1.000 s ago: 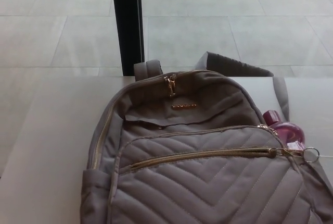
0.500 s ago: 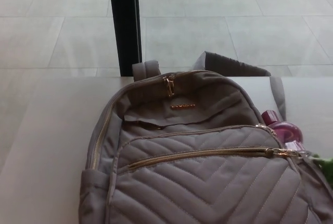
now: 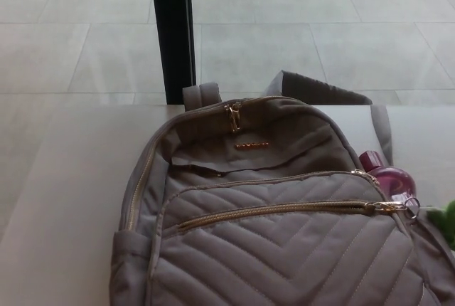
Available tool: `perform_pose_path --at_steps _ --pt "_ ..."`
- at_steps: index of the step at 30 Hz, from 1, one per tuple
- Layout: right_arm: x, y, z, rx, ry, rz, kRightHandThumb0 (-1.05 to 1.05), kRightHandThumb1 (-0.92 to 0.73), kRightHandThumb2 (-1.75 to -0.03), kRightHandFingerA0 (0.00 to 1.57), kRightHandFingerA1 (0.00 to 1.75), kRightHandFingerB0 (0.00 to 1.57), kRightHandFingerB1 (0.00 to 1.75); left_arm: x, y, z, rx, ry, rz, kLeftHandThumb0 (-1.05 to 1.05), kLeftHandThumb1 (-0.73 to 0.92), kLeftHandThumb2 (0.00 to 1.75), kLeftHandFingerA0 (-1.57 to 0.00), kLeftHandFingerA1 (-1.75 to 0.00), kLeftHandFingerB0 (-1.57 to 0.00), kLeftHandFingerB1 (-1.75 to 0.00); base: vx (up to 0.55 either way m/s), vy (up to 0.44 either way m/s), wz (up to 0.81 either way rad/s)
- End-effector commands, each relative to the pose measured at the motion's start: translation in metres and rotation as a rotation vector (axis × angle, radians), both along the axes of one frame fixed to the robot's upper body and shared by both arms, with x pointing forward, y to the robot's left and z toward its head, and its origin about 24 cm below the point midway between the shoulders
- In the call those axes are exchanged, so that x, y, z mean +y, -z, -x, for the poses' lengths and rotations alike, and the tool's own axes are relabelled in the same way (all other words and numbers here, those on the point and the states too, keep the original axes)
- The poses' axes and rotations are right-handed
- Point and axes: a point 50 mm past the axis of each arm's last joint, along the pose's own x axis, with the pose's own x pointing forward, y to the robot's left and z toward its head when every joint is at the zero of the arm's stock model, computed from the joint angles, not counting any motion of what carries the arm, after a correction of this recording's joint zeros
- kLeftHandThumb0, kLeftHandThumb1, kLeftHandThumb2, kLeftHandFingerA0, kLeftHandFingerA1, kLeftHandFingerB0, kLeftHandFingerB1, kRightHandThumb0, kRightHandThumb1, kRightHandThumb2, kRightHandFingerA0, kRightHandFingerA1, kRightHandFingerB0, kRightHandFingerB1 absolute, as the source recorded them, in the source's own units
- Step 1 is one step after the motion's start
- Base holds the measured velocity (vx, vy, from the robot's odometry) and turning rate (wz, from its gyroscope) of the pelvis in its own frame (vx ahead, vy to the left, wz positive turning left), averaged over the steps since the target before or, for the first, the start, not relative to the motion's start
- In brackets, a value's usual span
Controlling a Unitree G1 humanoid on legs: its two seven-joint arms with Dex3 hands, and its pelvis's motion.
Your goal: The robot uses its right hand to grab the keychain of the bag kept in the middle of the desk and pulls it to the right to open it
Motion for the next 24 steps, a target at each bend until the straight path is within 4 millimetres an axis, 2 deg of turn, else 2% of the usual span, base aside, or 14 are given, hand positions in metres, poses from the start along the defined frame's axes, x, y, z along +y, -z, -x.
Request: perform_pose_path --at_steps 1,24 --pt "-0.0059 -0.0042 -0.0001 0.017 0.018 -0.009 -0.99 -0.57 -0.94 0.0 0.07 0.0 0.0 -0.0007 0.0015 0.0011 0.009 -0.02 -0.003 -0.83 0.92 0.78 -0.69 -0.57 -0.52 -0.45 0.0 0.0 0.0" --pt "-0.0056 0.0018 0.0009 0.04 0.017 -0.011 -0.99 -0.57 -0.94 0.0 0.07 0.0 0.0 -0.0006 0.002 0.0087 0.032 -0.024 -0.005 -0.83 0.92 0.78 -0.69 -0.57 -0.52 -0.45 0.0 0.0 0.0"
